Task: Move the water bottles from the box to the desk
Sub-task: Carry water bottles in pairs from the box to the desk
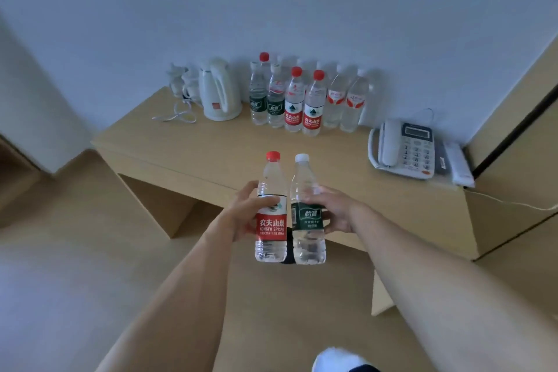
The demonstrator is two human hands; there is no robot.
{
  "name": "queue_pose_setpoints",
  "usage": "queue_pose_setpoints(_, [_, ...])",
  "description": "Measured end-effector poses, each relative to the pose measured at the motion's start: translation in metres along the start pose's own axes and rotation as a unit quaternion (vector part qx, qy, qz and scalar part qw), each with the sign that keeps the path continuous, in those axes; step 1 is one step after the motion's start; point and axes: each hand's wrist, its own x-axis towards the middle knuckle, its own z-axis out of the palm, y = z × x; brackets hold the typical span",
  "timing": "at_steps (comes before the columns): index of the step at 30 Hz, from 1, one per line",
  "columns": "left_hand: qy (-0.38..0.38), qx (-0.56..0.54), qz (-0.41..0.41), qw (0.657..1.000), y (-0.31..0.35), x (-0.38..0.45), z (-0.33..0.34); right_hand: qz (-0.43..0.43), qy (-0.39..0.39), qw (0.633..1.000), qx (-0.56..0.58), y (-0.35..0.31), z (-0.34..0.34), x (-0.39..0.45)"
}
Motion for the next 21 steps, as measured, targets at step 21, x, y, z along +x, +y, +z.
queue_pose_setpoints(21, [-0.115, 0.104, 0.105, 0.982, 0.135, 0.188, 0.084, -0.134, 0.174, 0.966, 0.133, -0.093, -0.135, 0.083])
